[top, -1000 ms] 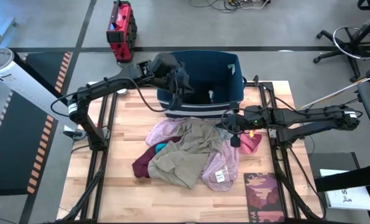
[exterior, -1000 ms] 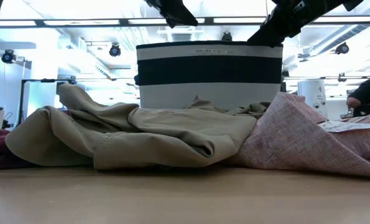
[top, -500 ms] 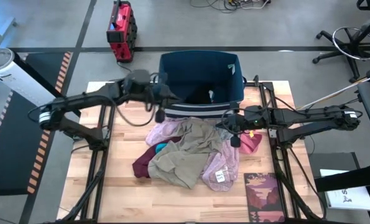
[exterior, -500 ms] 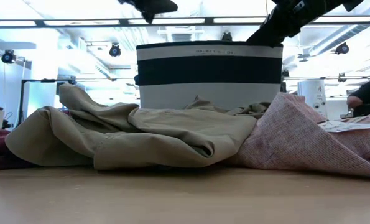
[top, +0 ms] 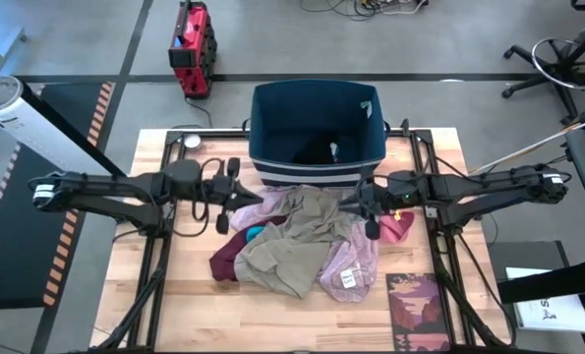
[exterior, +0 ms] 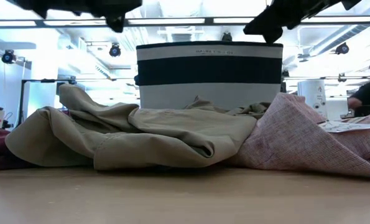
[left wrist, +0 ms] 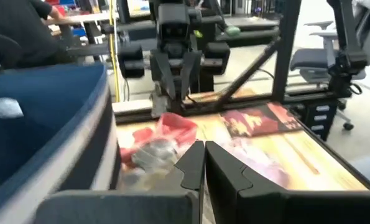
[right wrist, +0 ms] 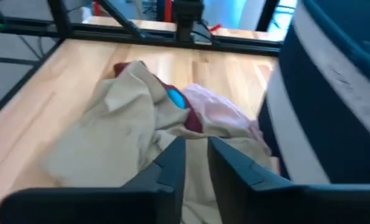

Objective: Sort clothes
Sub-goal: Put the brown shorts into the blue laundry organizer

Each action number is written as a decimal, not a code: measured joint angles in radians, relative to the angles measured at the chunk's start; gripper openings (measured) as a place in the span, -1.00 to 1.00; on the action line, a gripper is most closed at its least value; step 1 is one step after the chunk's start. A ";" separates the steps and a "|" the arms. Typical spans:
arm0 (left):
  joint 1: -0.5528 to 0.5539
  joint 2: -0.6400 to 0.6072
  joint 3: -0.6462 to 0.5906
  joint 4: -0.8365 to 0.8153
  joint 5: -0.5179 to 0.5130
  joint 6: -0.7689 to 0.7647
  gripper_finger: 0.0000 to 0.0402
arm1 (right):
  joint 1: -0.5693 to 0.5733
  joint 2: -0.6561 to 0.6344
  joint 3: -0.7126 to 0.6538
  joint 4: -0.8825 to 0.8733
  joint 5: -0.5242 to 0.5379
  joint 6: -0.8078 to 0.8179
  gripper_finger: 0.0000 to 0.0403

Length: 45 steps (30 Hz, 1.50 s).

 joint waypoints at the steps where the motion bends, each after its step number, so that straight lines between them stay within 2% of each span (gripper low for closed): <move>1: -0.015 -0.008 -0.017 0.020 -0.009 -0.006 -1.00 | 0.008 0.013 0.000 0.014 0.001 0.005 -0.64; 12: -0.097 -0.020 -0.132 0.091 -0.031 -0.047 -1.00 | 0.041 0.244 0.004 0.109 0.008 0.148 -0.10; 25: -0.115 -0.019 -0.245 0.292 -0.031 -0.073 -1.00 | 0.087 0.419 0.004 0.251 0.012 0.200 0.24; 31: -0.116 -0.018 -0.252 0.302 -0.031 -0.081 -1.00 | 0.093 0.482 0.014 0.294 0.078 0.191 0.38; 36: -0.116 -0.018 -0.252 0.301 -0.031 -0.079 -1.00 | 0.093 0.565 0.097 0.254 0.090 0.159 0.49; 45: -0.116 -0.018 -0.252 0.297 -0.031 -0.079 -1.00 | 0.100 0.745 0.364 -0.053 0.089 0.128 0.55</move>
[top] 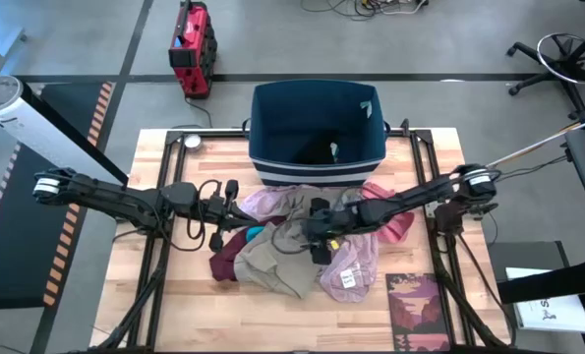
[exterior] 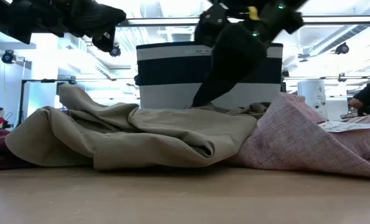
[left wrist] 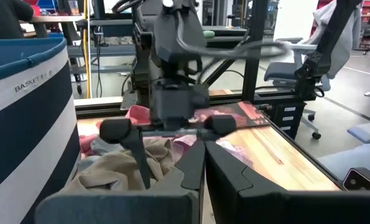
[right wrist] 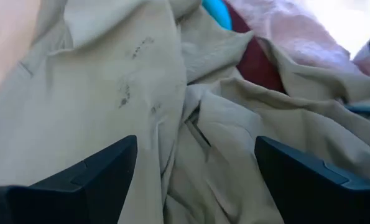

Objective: Sort clothes
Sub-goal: Put the brown shorts into the blue laundry organizer

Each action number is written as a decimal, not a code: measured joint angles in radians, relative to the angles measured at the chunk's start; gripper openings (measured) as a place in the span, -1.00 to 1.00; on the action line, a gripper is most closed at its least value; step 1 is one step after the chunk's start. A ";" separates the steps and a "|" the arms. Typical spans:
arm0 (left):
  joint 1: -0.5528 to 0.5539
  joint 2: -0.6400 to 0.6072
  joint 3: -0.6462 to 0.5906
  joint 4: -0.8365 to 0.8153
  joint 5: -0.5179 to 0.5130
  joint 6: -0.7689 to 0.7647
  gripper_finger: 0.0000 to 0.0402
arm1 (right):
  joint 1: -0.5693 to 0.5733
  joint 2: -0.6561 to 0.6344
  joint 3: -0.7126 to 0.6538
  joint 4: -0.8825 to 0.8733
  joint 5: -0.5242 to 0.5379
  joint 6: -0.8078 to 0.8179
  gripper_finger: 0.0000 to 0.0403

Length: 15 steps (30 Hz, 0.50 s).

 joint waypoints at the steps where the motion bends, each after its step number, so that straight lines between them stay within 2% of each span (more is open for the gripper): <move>1: 0.000 0.000 0.000 0.000 0.000 0.000 -1.00 | 0.002 0.017 0.027 -0.028 0.000 -0.003 0.55; 7: 0.000 0.000 0.000 -0.002 0.000 -0.001 -1.00 | 0.010 0.117 0.175 -0.172 -0.003 -0.038 0.55; 15: 0.000 0.000 0.000 -0.004 0.003 -0.011 -1.00 | 0.012 0.232 0.300 -0.292 -0.003 -0.053 0.55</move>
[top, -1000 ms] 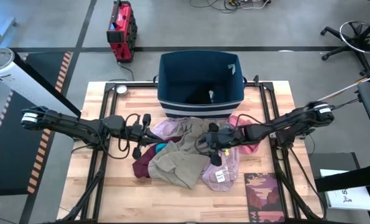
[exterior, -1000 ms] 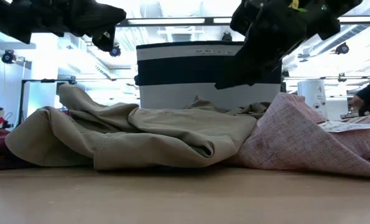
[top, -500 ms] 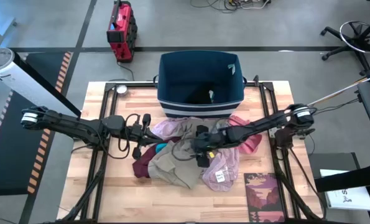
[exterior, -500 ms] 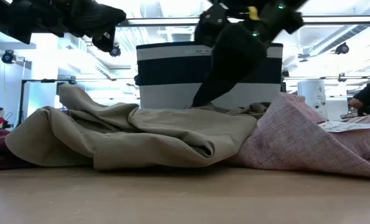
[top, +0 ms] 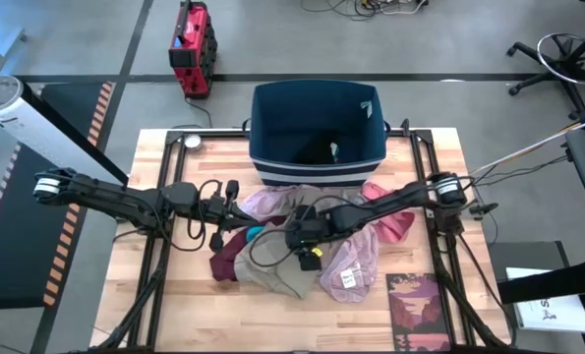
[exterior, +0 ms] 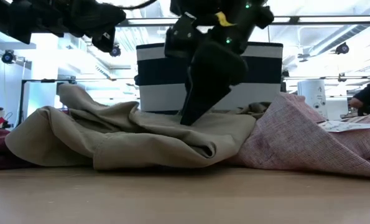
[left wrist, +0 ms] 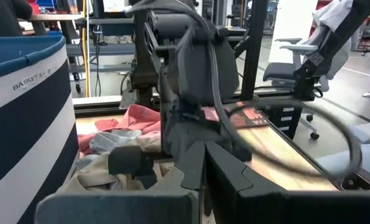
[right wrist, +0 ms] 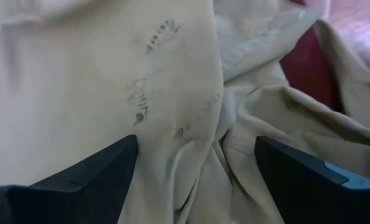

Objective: Sort clothes
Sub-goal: Put the brown shorts into the blue laundry organizer

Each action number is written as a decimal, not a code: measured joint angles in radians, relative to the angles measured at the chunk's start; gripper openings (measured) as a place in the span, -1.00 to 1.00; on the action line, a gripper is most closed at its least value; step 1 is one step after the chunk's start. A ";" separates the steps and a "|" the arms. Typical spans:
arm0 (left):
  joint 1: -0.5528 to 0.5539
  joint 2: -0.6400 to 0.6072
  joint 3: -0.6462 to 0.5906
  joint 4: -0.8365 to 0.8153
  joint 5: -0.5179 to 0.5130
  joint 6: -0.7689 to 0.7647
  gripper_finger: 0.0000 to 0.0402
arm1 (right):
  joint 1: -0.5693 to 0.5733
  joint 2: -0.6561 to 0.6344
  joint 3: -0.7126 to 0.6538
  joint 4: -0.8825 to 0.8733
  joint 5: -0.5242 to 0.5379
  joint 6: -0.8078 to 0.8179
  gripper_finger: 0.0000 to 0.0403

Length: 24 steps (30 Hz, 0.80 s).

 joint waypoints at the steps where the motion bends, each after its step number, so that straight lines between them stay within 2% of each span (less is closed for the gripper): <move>1: 0.000 0.000 0.000 0.000 0.000 -0.001 -1.00 | 0.000 0.011 0.009 -0.006 0.001 0.000 0.54; 5: 0.000 0.000 0.000 -0.001 0.000 -0.002 -1.00 | -0.003 0.056 0.040 -0.027 0.001 0.002 0.42; 8: 0.000 0.000 0.000 -0.001 0.000 -0.006 -1.00 | -0.005 0.074 0.061 -0.047 0.001 0.012 0.21; 11: 0.000 0.000 0.000 -0.001 0.000 -0.006 -1.00 | -0.005 0.077 0.068 -0.057 -0.001 0.010 -0.10; 17: 0.000 0.000 0.000 -0.001 0.001 -0.006 -1.00 | -0.006 0.069 0.068 -0.067 -0.069 -0.042 -0.87; 18: 0.000 0.000 0.000 -0.001 0.001 -0.006 -1.00 | -0.006 0.069 0.068 -0.067 -0.081 -0.049 -0.93; 24: 0.000 0.000 0.000 0.016 0.001 -0.006 -1.00 | -0.006 0.046 0.066 -0.085 -0.133 -0.050 -0.98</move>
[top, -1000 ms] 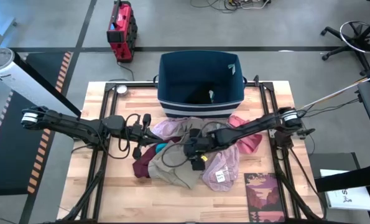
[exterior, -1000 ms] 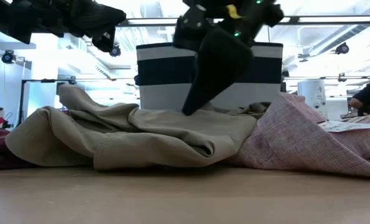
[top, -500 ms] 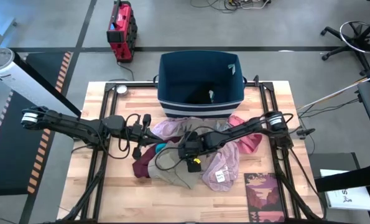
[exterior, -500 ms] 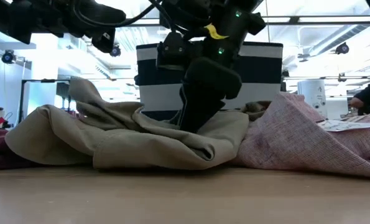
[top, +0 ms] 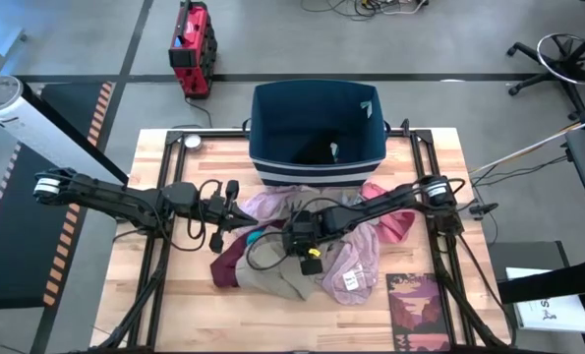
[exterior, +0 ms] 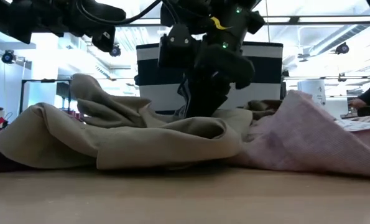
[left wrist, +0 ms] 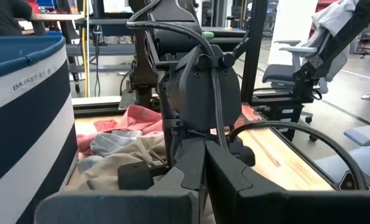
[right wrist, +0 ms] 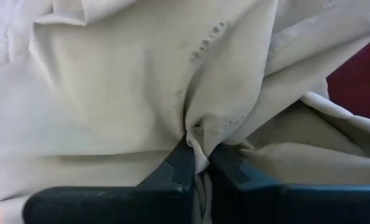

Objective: Sort clothes
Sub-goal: Put the brown shorts into the blue laundry organizer

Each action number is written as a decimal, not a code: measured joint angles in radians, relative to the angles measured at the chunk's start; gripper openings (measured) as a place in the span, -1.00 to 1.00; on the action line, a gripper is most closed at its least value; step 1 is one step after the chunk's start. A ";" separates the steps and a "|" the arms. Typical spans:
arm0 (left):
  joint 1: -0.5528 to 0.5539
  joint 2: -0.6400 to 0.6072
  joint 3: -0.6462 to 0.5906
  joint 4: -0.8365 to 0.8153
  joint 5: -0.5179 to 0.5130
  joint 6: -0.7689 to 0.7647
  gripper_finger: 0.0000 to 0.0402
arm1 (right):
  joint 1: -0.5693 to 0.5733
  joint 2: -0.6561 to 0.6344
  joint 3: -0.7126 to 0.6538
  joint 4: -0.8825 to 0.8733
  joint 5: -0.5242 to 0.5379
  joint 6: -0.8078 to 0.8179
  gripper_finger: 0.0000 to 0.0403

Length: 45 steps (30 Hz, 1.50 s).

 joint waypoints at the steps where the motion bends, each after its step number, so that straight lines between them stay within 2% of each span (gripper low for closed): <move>1: 0.000 0.000 0.000 0.006 0.000 0.000 -1.00 | 0.000 -0.009 0.000 -0.003 -0.001 0.001 -0.98; 12: 0.000 -0.001 0.000 0.027 0.000 0.000 -1.00 | 0.000 -0.171 -0.001 -0.034 0.002 0.011 -1.00; 20: -0.002 -0.007 0.000 0.076 0.000 0.000 -1.00 | 0.000 -0.257 -0.001 -0.075 0.055 0.017 -1.00; 32: -0.002 -0.058 0.005 0.084 0.000 0.018 -1.00 | 0.000 -0.384 -0.001 -0.091 0.060 0.026 -1.00; 45: -0.002 -0.069 0.005 0.084 0.000 0.019 -1.00 | 0.004 -0.537 -0.001 -0.081 0.130 0.018 -1.00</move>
